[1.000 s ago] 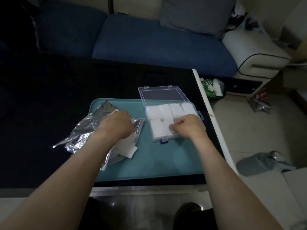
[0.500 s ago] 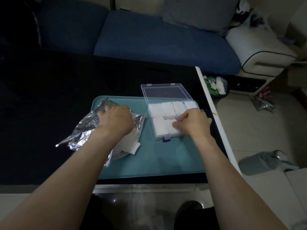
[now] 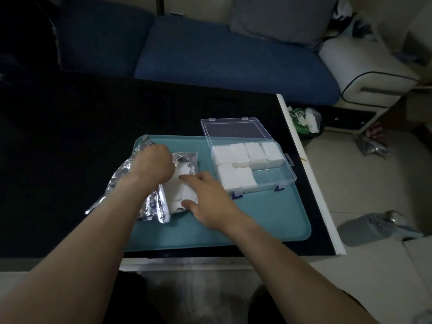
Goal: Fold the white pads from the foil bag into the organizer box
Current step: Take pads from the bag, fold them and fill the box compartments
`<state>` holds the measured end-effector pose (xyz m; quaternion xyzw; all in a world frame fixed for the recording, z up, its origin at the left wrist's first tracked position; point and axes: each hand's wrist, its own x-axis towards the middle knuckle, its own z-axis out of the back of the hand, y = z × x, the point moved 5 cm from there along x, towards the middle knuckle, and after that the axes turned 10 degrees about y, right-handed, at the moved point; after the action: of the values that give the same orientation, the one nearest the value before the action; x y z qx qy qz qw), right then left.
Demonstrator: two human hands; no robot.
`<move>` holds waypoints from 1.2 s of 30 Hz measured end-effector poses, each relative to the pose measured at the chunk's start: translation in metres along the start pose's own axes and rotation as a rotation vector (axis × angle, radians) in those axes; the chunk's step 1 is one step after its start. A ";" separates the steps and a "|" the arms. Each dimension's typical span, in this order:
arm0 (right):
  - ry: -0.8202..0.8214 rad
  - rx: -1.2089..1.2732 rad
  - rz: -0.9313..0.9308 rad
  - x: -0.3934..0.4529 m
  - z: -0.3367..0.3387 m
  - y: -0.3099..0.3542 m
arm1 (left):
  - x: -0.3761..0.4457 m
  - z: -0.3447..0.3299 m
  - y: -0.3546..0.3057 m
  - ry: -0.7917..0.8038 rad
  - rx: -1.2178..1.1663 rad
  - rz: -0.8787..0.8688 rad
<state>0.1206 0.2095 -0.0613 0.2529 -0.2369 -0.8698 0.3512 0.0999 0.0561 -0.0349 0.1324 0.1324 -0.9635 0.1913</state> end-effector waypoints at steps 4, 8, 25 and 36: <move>0.008 0.041 -0.049 0.006 -0.008 -0.002 | -0.002 0.001 0.004 -0.021 -0.024 0.001; -0.043 0.068 0.056 0.008 -0.003 0.009 | -0.003 0.001 0.002 0.011 -0.041 -0.033; -0.181 0.467 -0.088 -0.018 0.058 -0.033 | -0.006 -0.001 -0.009 0.144 -0.110 -0.037; -0.064 0.912 -0.123 -0.059 0.096 -0.068 | -0.073 0.032 -0.087 -0.023 -0.490 -0.641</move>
<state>0.0660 0.3182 -0.0125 0.3681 -0.5909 -0.7033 0.1442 0.1239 0.1481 0.0347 0.0241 0.3907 -0.9156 -0.0917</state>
